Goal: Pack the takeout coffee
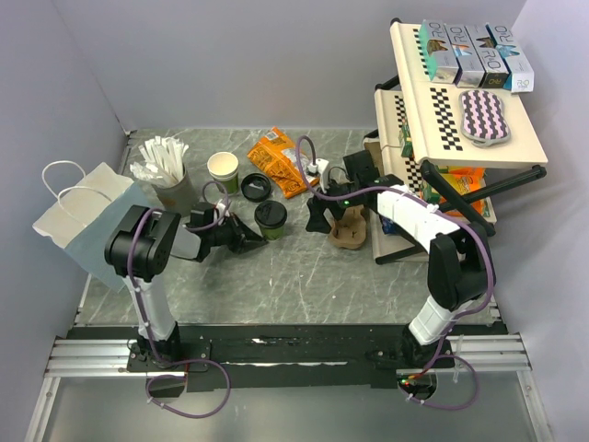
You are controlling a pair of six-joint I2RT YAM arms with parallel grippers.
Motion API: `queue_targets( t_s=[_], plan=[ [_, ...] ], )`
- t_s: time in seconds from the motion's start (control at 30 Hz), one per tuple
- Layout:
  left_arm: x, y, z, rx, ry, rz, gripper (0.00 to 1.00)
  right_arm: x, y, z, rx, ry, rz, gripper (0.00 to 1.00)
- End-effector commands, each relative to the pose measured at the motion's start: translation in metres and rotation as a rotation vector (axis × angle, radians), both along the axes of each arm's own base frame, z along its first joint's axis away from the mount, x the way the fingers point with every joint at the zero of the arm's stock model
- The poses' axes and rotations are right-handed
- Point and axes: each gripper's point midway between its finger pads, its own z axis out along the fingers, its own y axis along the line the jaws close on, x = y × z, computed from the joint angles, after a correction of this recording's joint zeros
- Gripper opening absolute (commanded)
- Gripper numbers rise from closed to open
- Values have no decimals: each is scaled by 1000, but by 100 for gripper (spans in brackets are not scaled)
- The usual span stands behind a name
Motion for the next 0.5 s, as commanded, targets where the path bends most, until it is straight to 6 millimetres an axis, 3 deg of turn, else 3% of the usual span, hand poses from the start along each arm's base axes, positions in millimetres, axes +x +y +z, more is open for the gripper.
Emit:
queue_targets(
  t_s=[0.0,0.47],
  plan=[
    [23,-12,13,-52,-61,14,7,-3,-7,22,39,-29,-17,100],
    [37,-42,8,-135,-1,30,9,8,-17,18,30,-26,-42,100]
  ],
)
